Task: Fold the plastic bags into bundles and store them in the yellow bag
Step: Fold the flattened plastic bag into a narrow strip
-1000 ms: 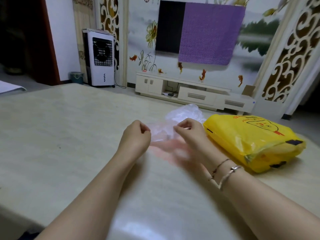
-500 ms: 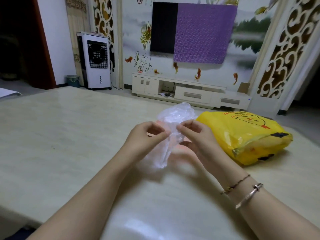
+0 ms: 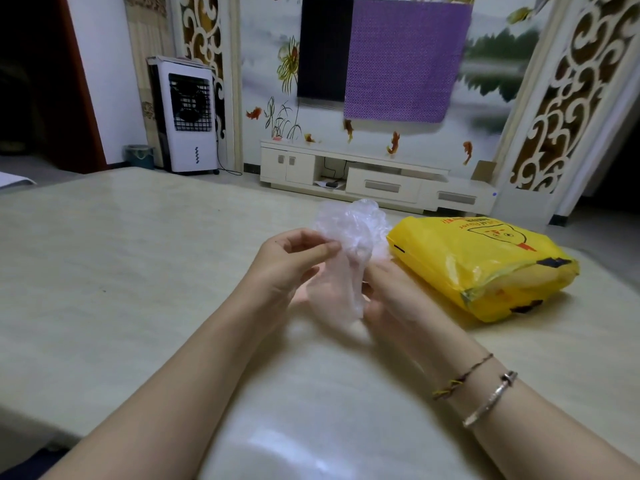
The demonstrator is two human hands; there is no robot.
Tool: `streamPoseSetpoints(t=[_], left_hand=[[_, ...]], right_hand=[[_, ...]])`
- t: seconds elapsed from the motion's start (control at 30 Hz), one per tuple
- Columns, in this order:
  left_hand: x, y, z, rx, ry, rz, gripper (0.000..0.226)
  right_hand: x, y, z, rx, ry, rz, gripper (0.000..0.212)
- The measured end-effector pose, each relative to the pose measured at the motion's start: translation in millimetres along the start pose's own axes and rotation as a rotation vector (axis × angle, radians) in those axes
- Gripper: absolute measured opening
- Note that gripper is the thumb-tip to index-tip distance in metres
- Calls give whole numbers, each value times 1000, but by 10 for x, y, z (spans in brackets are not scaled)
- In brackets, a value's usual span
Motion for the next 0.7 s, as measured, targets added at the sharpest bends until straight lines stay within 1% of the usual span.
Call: streamPoseSetpoints(t=[0.03,0.07,0.1,0.17,0.2,0.23,0.3,0.4,0.47,0.53,0.57,0.63,0.67,0.7], left_hand=[[-16,-19,-15,11,-16,-12,9],[-29,-27,-24,11,-34,-9,11],[-41,-26,-29,6,-46,-1,14],[-57,-3,-35,-8,-44,-6,16],[-54,16,-33,-18,-35,-23,18],[-51,38,-30,-32,-23,-39,20],[-54,96,-34,-81,-9,-34,20],[-52,173,-31,-153,-17,13,22],[-54,211,-31,-212,-50,168,22],[-56,219,-38,-240,-86,340,21],[-44,197,-39,-224,-84,387,21],[-7,161,-38,-171,-36,397,19],[0,146,-41,-156,3,370,24],[3,142,-44,-146,46,334,33]], right_hand=[[4,-46,-27,26,-11,25,44],[-3,-73,-34,51,-17,49,50],[-3,-92,-42,82,-21,67,48],[16,-105,-46,92,-23,90,31],[17,-60,-36,57,-22,97,20],[27,-10,-16,-5,-23,104,13],[55,139,31,-136,-9,159,14],[158,358,63,-294,55,310,13],[181,472,52,-368,64,338,14],[163,559,63,-447,73,323,12],[160,593,68,-480,80,297,11],[185,631,80,-512,106,189,9],[221,631,78,-500,125,99,9],[268,596,72,-456,147,0,10]])
Point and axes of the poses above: each hand's wrist, its own z-axis towards the middle knuckle, its own y-axis out of the back of the hand, x = y × z, the point moved 6 cm from there along z, towards the middle knuckle, and after that the axes turned 7 degrees about z, right-handed, at the moved point
